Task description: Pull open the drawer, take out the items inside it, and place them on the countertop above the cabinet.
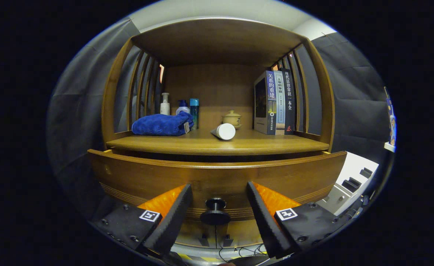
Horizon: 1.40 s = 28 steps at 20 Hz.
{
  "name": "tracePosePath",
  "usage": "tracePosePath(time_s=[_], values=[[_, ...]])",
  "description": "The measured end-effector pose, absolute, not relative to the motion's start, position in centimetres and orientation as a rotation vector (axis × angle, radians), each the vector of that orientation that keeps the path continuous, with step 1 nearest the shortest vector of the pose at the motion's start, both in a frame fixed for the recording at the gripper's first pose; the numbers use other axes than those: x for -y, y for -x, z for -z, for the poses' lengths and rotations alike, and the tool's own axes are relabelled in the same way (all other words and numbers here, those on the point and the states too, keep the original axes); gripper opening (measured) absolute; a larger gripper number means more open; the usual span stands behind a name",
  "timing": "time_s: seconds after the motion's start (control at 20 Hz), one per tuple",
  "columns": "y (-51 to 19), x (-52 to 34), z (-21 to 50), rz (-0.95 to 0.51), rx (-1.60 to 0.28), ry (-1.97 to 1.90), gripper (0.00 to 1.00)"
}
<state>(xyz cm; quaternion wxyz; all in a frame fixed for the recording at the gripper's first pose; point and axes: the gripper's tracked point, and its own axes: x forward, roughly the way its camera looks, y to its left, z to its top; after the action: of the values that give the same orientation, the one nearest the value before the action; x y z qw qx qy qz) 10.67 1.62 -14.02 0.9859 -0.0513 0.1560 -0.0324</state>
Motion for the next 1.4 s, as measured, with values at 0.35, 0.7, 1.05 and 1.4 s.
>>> tracePosePath(time_s=[0.35, 0.7, 1.05, 1.4], values=[[-14.0, -2.0, 14.1, 0.070, -0.330, 0.091, 0.98], [-13.6, -1.9, 13.1, 0.093, -0.292, 0.063, 0.97], [-11.6, -1.2, 5.0, 0.061, -0.134, 0.098, 0.96], [-3.8, -0.5, -1.7, 0.003, -0.050, 0.141, 0.96]])
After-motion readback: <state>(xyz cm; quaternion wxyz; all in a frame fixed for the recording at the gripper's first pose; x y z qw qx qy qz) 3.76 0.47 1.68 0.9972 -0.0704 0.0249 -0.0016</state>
